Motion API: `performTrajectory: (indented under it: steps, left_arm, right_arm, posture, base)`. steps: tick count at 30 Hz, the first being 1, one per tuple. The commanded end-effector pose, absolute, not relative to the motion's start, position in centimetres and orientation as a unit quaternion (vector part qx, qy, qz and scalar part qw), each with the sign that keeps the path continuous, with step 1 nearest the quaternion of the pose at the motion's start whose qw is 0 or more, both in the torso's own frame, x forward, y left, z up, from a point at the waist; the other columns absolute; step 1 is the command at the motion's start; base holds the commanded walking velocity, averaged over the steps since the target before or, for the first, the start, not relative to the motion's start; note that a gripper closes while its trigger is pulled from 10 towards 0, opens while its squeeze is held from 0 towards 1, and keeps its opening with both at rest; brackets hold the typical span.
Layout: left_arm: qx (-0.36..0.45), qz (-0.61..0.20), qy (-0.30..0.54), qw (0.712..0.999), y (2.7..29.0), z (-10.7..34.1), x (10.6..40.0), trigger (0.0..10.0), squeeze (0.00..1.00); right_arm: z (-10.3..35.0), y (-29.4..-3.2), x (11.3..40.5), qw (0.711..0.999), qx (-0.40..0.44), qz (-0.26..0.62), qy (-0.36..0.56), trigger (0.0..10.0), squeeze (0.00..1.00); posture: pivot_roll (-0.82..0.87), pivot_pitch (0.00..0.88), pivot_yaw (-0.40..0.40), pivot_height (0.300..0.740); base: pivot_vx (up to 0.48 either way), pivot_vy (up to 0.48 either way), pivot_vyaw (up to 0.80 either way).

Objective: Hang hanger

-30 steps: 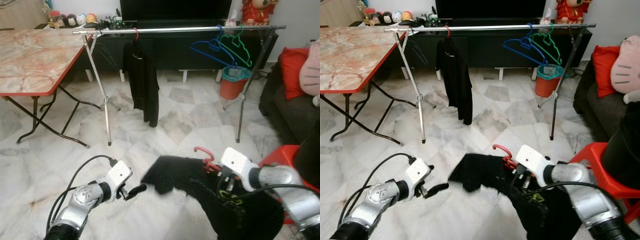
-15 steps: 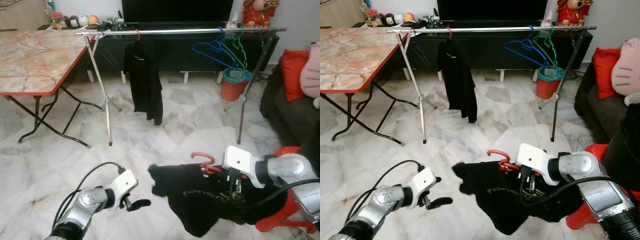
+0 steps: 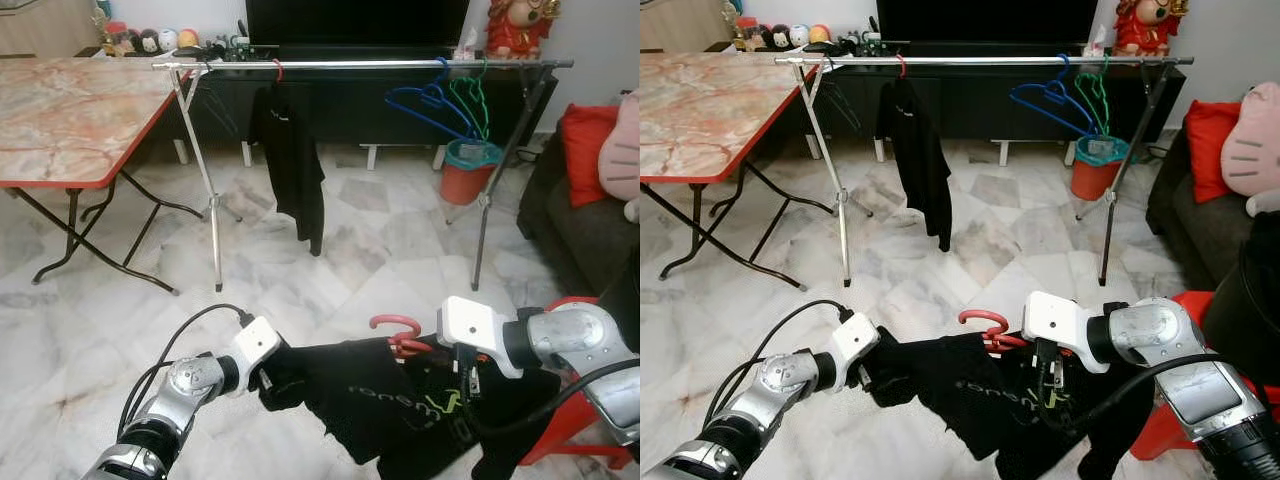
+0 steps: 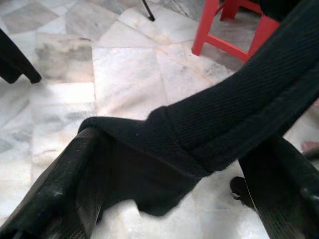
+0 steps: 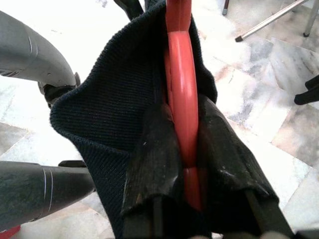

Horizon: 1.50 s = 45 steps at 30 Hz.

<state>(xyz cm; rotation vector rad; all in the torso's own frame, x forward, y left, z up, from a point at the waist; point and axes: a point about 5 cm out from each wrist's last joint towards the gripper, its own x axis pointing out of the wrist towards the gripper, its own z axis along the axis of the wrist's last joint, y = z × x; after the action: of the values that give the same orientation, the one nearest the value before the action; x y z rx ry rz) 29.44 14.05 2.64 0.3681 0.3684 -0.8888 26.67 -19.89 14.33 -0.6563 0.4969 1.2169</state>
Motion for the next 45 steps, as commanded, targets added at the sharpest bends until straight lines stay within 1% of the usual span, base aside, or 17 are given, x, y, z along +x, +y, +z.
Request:
performTrajectory:
  steps: [1,6,16,17,18,19,28,29,30,32,33,35,36,37,38,39,45]
  left_arm:
    - [0.166,-0.426,0.171,0.873,14.1,2.8,29.6,10.0,0.0]
    - [0.161,-0.443,0.179,0.863,13.7,2.3,29.2,10.0,0.0]
    - [0.145,-0.451,0.164,0.865,12.9,2.7,29.5,9.9,0.0]
    - [0.145,-0.454,0.166,0.863,12.9,2.6,29.5,9.1,0.0]
    - [0.147,-0.456,0.167,0.862,12.9,2.6,29.5,2.7,0.0]
    - [0.148,-0.459,0.168,0.86,12.8,2.5,29.4,0.0,0.0]
    - [0.172,-0.487,0.196,0.833,12.9,1.5,28.5,0.0,0.0]
    - [0.17,-0.489,0.202,0.832,13.0,1.3,28.3,0.9,0.0]
    - [0.169,-0.484,0.207,0.833,13.1,1.1,28.2,4.7,0.0]
    - [0.17,-0.482,0.208,0.834,13.1,1.0,28.1,4.7,0.0]
    - [0.169,-0.479,0.209,0.836,13.2,1.0,28.1,10.0,0.0]
    - [0.164,-0.47,0.209,0.842,13.3,0.9,28.1,10.0,0.0]
    - [0.16,-0.468,0.209,0.844,13.3,0.9,28.1,9.6,0.0]
    - [0.158,-0.465,0.209,0.846,13.3,0.8,28.1,7.6,0.0]
    - [0.156,-0.462,0.207,0.848,13.3,0.9,28.1,2.9,0.0]
    - [0.153,-0.459,0.206,0.851,13.3,0.9,28.1,0.0,0.0]
    - [0.159,-0.458,0.208,0.849,13.4,0.8,28.2,0.0,0.0]
  right_arm:
    - [15.3,-19.5,26.8,0.735,-0.315,0.564,0.208,10.0,0.0]
    - [15.6,-19.4,27.0,0.736,-0.315,0.565,0.202,10.0,0.0]
    - [15.8,-19.4,27.0,0.733,-0.311,0.571,0.198,10.0,0.0]
    - [15.8,-19.4,27.0,0.733,-0.311,0.571,0.198,10.0,0.0]
    - [15.8,-19.4,27.0,0.733,-0.311,0.571,0.198,10.0,0.0]
    - [15.8,-19.4,27.0,0.733,-0.311,0.571,0.198,10.0,0.0]
    - [16.0,-19.8,27.4,0.733,-0.316,0.567,0.201,10.0,0.0]
    - [16.0,-19.8,27.4,0.734,-0.317,0.567,0.201,10.0,0.0]
    - [16.1,-19.8,27.5,0.734,-0.317,0.566,0.2,10.0,0.0]
    - [16.1,-19.8,27.5,0.734,-0.317,0.566,0.2,10.0,0.0]
    - [16.1,-19.7,27.5,0.734,-0.317,0.566,0.2,10.0,0.0]
    - [16.1,-19.7,27.5,0.734,-0.317,0.567,0.199,10.0,0.0]
    - [16.1,-19.7,27.5,0.734,-0.316,0.567,0.199,10.0,0.0]
    - [16.1,-19.7,27.5,0.734,-0.316,0.568,0.199,10.0,0.0]
    - [16.1,-19.7,27.4,0.734,-0.316,0.568,0.199,10.0,0.0]
    - [16.0,-19.7,27.4,0.734,-0.316,0.568,0.2,10.0,0.0]
    - [16.0,-20.0,27.5,0.734,-0.317,0.565,0.203,10.0,0.0]
  posture:
    - [-0.17,0.0,-0.022,0.74]
    - [-0.18,0.0,-0.026,0.74]
    - [-0.19,0.0,-0.03,0.74]
    - [-0.19,0.0,-0.03,0.74]
    - [-0.19,0.0,-0.03,0.74]
    - [-0.19,0.0,-0.03,0.74]
    - [-0.19,0.0,-0.037,0.74]
    - [-0.19,0.0,-0.038,0.74]
    - [-0.19,0.0,-0.038,0.74]
    - [-0.19,0.0,-0.038,0.74]
    - [-0.19,0.0,-0.039,0.74]
    - [-0.19,0.0,-0.04,0.74]
    - [-0.19,0.0,-0.04,0.74]
    - [-0.19,0.0,-0.04,0.74]
    - [-0.19,0.0,-0.04,0.74]
    - [-0.19,0.0,-0.042,0.74]
    - [-0.2,0.0,-0.044,0.74]
  base:
    - [0.0,0.0,0.0]
    - [0.0,0.0,0.0]
    - [0.0,0.0,0.0]
    - [0.0,0.0,0.0]
    - [0.0,0.0,0.0]
    - [0.0,0.0,0.0]
    - [0.0,0.0,0.0]
    - [0.0,0.0,0.0]
    - [0.0,0.0,0.0]
    - [0.0,0.0,0.0]
    - [0.0,0.0,0.0]
    - [0.0,0.0,0.0]
    - [0.0,0.0,0.0]
    - [0.0,0.0,0.0]
    - [0.0,0.0,0.0]
    - [0.0,0.0,0.0]
    - [0.0,0.0,0.0]
